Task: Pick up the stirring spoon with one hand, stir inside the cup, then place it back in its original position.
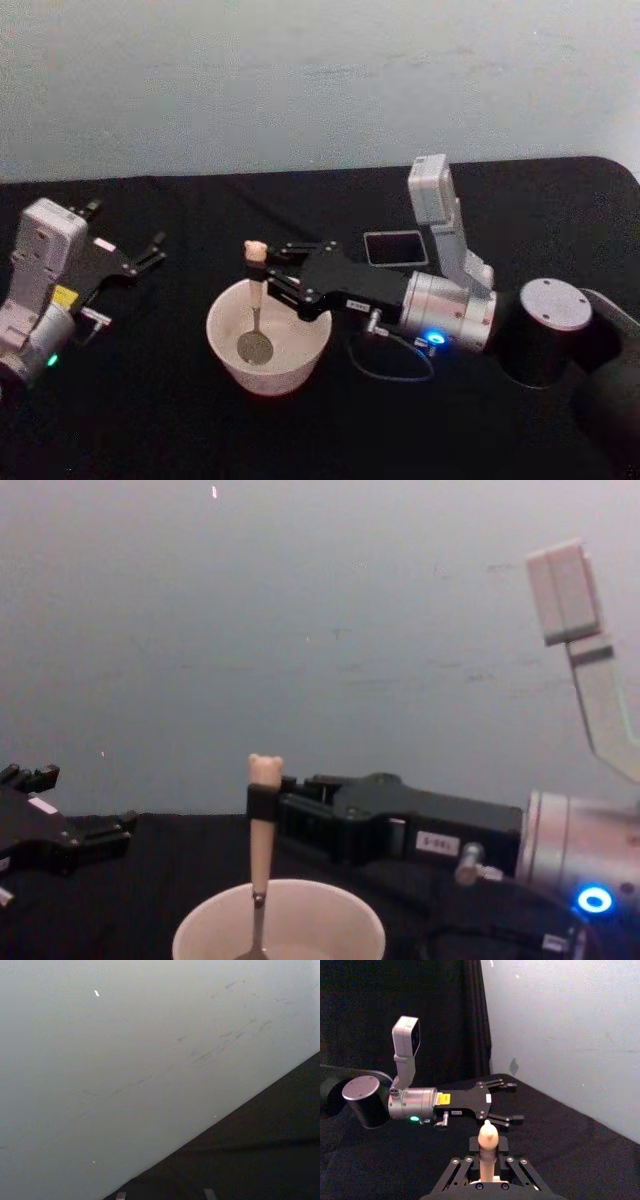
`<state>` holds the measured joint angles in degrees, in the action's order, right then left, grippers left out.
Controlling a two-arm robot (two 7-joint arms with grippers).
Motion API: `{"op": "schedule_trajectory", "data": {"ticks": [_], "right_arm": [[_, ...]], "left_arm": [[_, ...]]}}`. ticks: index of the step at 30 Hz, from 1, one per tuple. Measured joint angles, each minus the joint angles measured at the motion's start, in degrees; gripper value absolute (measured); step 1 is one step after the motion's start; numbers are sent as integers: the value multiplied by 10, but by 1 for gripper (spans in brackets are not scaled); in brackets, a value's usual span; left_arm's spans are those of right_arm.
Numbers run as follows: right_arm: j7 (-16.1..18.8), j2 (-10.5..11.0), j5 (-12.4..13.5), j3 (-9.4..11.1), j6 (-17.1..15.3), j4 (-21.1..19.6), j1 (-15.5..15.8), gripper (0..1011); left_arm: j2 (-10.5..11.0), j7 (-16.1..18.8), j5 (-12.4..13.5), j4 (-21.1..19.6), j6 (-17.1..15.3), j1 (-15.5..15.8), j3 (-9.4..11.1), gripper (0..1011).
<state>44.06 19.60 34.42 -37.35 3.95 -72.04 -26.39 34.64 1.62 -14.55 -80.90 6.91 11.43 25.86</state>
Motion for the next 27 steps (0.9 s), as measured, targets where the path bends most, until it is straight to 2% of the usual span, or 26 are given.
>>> {"op": "schedule_trajectory", "data": {"ticks": [8,15,22,27], "right_arm": [[-8,-19,-16,-7,7,29,-14,205],[-19,-31,-23,2,15,49,-23,205],[-27,-30,-25,15,16,57,-24,205],[-29,-17,-25,24,10,48,-15,205]], "left_arm": [[0,0,0,0,0,0,0,1001],[0,0,0,0,0,0,0,1001],[0,0,0,0,0,0,0,1001],[0,0,0,0,0,0,0,1001]]}}
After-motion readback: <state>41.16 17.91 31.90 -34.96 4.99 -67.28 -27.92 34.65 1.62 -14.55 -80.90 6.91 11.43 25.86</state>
